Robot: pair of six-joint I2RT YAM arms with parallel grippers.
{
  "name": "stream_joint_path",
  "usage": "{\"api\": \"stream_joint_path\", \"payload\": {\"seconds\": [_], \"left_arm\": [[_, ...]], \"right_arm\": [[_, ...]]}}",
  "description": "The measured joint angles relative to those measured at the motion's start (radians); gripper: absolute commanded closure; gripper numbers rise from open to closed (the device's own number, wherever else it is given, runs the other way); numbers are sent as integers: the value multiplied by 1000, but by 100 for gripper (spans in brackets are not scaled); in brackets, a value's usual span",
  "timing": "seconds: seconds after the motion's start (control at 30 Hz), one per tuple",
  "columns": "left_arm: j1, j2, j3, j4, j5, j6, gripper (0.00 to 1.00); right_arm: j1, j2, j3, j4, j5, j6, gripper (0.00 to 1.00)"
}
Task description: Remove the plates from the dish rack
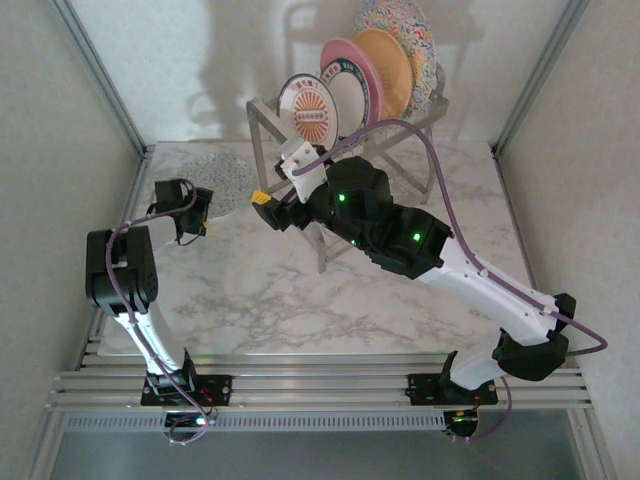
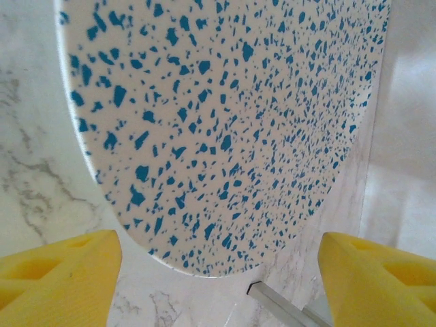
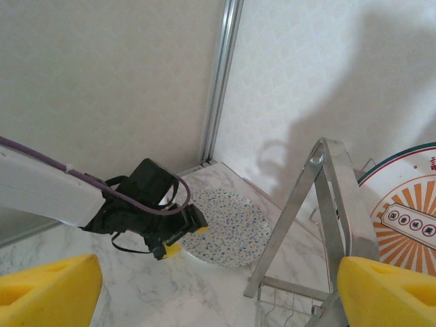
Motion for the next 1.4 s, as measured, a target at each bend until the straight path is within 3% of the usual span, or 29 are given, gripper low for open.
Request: {"api": "stream_joint_path", "payload": {"seconds": [0.2, 0.33, 0.47, 0.6, 0.73, 0.8, 1.1, 1.4], "left_arm": [[1, -48, 0, -42, -17, 4, 23], [-3, -119, 0, -64, -29, 4, 23], [-26, -220, 2, -78, -53, 4, 24], [-86, -326, 48, -91, -90, 16, 24], [-168, -418, 100, -83, -132, 43, 25], [-209, -462, 110, -64, -149, 57, 26], [-334, -615, 112, 155, -138, 162, 29], [-416, -660, 228, 254, -56, 251, 31]], "right_arm": [[-14, -9, 14, -23, 4, -4, 10], [-107, -32, 54, -54, 16, -3, 10], [-325, -62, 132, -81, 27, 44, 11], [-619, -105, 169, -82, 3, 146, 11], [-856, -111, 185, -61, -116, 261, 12], [-925, -89, 189, -25, -200, 290, 13], [-1052, 139, 258, 85, -551, 287, 19], [-1068, 314, 395, 73, -673, 258, 34]]}}
